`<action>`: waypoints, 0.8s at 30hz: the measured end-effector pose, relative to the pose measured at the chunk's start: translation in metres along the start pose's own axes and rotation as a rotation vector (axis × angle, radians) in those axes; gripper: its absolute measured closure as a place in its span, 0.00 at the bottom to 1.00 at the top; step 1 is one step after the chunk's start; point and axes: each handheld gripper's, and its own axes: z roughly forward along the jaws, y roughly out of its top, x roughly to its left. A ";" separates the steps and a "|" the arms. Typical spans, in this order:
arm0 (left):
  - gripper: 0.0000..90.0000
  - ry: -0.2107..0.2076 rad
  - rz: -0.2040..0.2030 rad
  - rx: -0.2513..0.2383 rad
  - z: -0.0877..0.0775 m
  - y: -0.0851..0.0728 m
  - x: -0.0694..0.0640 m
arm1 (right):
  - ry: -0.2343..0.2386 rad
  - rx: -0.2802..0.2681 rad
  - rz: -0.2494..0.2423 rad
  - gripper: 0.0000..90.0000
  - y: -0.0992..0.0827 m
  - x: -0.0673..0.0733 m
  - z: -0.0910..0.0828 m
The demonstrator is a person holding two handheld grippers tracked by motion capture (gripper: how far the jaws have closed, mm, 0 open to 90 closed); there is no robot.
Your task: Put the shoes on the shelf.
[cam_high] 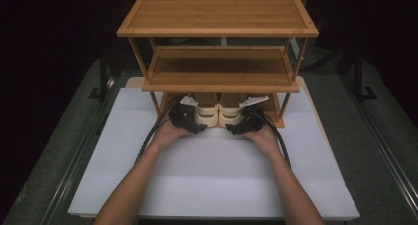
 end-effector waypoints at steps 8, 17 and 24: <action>0.01 0.032 0.013 0.014 0.006 0.007 0.004 | -0.017 -0.016 -0.027 0.03 0.003 -0.008 0.007; 0.01 0.027 -0.002 0.021 0.004 0.006 0.004 | -0.031 -0.011 -0.016 0.05 0.003 -0.006 0.004; 0.01 0.027 -0.001 0.016 -0.004 0.004 0.001 | -0.024 -0.013 -0.010 0.05 -0.001 -0.004 -0.007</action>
